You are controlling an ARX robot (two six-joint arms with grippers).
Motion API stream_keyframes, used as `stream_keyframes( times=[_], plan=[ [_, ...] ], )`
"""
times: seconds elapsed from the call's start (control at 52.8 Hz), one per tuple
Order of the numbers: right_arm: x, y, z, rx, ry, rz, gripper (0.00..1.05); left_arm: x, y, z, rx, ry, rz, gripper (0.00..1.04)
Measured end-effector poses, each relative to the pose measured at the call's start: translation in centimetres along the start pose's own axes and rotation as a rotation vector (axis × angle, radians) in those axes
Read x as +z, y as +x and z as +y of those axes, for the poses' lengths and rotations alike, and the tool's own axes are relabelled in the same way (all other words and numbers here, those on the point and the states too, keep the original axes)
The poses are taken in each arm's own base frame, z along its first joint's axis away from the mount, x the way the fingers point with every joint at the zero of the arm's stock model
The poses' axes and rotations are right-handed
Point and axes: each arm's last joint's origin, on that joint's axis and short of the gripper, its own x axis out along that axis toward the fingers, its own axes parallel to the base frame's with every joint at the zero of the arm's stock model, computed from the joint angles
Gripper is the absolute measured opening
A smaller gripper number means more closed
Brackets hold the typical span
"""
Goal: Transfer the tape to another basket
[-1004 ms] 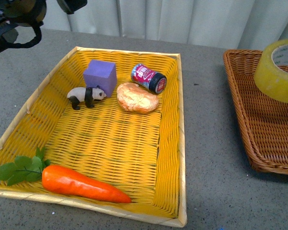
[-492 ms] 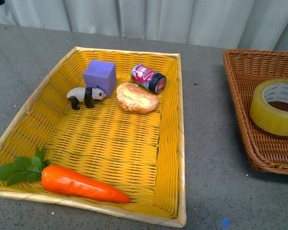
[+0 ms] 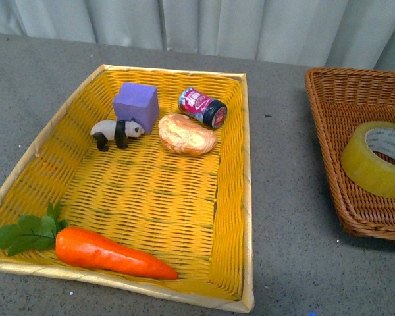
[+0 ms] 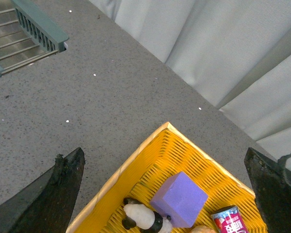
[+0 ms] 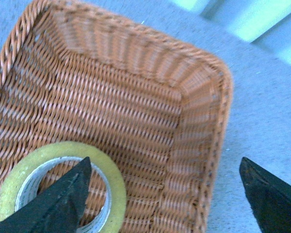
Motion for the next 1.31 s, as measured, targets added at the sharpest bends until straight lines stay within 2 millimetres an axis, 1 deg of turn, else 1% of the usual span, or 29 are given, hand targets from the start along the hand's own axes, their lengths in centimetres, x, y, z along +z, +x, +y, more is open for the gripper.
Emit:
stream_keyframes(
  times=[0.057,0.133,0.152,0.189,0.208,0.227,0.265,0.303,0.36,0.379,0.455,0.473,0.511,0.549,0.606,0.625,0.663,0.682,0.72,0.833,0.871,0.928,0.966,1.004,1.155,1.307],
  plan=[
    [0.2,-1.2,-0.2,-0.025,0.030,-0.052,0.98,0.2,-0.4,0.1,0.002,0.004,-0.018,0.98],
    [0.2,-2.7,-0.2,-0.057,0.038,-0.119,0.95,0.5,-0.9,0.3,0.004,0.009,-0.044,0.98],
    [0.1,-3.1,-0.1,-0.065,0.037,-0.136,0.95,0.5,-1.0,0.4,-0.015,0.029,-0.045,0.97],
    [0.0,-3.4,-0.1,-0.064,0.051,-0.168,0.95,0.6,-1.1,0.8,-0.116,0.033,-0.048,0.92],
    [-0.2,-3.4,0.1,-0.057,0.073,-0.231,0.92,0.5,-1.2,1.1,-0.200,0.062,-0.058,0.89],
    [-0.4,-3.6,0.3,-0.057,0.108,-0.349,0.87,0.4,-1.5,1.7,-0.312,0.104,-0.083,0.83],
    [-1.2,-4.0,1.0,-0.069,0.168,-0.491,0.78,0.1,-2.2,2.9,-0.440,0.182,-0.138,0.74],
    [-2.6,-4.7,1.9,-0.083,0.225,-0.604,0.69,-0.1,-3.0,4.1,-0.511,0.266,-0.193,0.66],
    [-3.7,-5.9,2.8,-0.089,0.252,-0.692,0.58,-0.4,-3.6,5.5,-0.522,0.323,-0.225,0.55],
    [-3.8,-6.1,2.9,-0.089,0.258,-0.705,0.57,-0.5,-3.7,5.7,-0.523,0.327,-0.226,0.53],
    [-4.7,-7.9,3.8,-0.092,0.277,-0.762,0.42,-1.1,-4.4,7.5,-0.515,0.370,-0.233,0.39],
    [-4.8,-8.1,3.9,-0.093,0.279,-0.765,0.41,-1.2,-4.5,7.8,-0.514,0.375,-0.233,0.36],
    [-5.3,-8.7,4.3,-0.090,0.283,-0.771,0.33,-1.5,-4.8,8.5,-0.510,0.385,-0.232,0.30],
    [-5.8,-9.1,4.7,-0.088,0.288,-0.769,0.28,-1.7,-5.0,9.0,-0.509,0.393,-0.233,0.24],
    [-6.8,-9.6,5.4,-0.076,0.290,-0.758,0.17,-2.1,-5.5,10.1,-0.503,0.399,-0.231,0.13],
    [-7.0,-9.7,5.5,-0.074,0.290,-0.757,0.16,-2.1,-5.5,10.1,-0.502,0.399,-0.232,0.12],
    [-7.5,-10.0,5.9,-0.071,0.290,-0.751,0.09,-2.2,-5.8,10.7,-0.498,0.402,-0.232,0.04],
    [-7.8,-10.1,6.0,-0.071,0.291,-0.749,0.05,-2.3,-5.9,10.9,-0.500,0.401,-0.233,0.04],
    [-8.1,-10.4,6.2,-0.076,0.290,-0.749,0.00,-2.4,-6.1,11.3,-0.502,0.404,-0.234,0.04],
    [-9.5,-11.7,6.9,-0.082,0.298,-0.755,0.01,-2.9,-7.1,12.6,-0.508,0.408,-0.240,0.04],
    [-10.0,-12.2,7.5,-0.087,0.301,-0.752,0.01,-3.1,-7.5,13.3,-0.507,0.410,-0.239,0.04],
    [-10.6,-12.6,8.3,-0.087,0.301,-0.759,0.01,-3.3,-7.8,13.9,-0.507,0.412,-0.236,0.04],
    [-11.4,-12.8,8.8,-0.071,0.294,-0.759,0.01,-3.4,-8.0,14.7,-0.521,0.415,-0.231,0.04],
    [-12.0,-12.9,9.0,-0.068,0.294,-0.746,0.01,-3.4,-8.2,15.2,-0.508,0.412,-0.236,0.04],
    [-13.1,-14.3,9.3,-0.072,0.296,-0.755,0.01,-3.8,-9.2,16.2,-0.504,0.411,-0.240,0.04],
    [-13.9,-15.1,9.5,-0.072,0.296,-0.750,0.01,-4.8,-9.6,16.9,-0.503,0.412,-0.236,0.04]
  ],
)
